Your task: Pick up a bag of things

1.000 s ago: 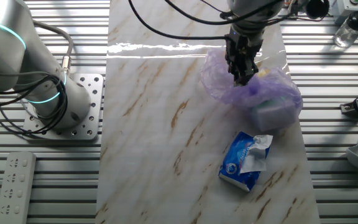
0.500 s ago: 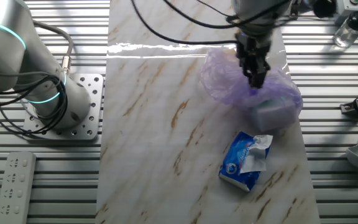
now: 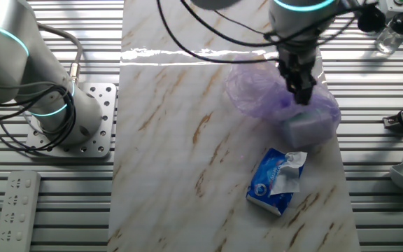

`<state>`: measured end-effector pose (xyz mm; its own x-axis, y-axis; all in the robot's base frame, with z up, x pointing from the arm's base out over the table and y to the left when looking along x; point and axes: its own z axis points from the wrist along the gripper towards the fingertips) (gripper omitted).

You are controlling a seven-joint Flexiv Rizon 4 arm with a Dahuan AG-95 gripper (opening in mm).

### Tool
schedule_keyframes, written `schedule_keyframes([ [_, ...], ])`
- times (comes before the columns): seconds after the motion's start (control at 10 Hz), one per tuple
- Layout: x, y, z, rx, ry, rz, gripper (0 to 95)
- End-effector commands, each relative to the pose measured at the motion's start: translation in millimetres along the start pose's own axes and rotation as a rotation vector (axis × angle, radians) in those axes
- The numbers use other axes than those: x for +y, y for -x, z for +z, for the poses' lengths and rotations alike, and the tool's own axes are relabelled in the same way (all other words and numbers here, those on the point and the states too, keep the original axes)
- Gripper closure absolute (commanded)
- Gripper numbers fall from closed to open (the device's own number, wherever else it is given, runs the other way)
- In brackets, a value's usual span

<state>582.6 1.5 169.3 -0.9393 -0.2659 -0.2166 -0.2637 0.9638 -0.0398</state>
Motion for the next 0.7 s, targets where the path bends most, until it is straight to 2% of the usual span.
schedule_keyframes([
  [0.1,-2.7,19.3,17.8,-0.002,-0.001,0.006,19.0],
  [0.4,-3.2,34.3,39.1,-0.017,-0.001,0.008,19.0],
  [0.5,-2.9,41.6,50.9,-0.022,0.004,0.009,19.0],
  [0.7,-1.1,45.2,69.4,-0.032,0.01,0.01,19.0],
])
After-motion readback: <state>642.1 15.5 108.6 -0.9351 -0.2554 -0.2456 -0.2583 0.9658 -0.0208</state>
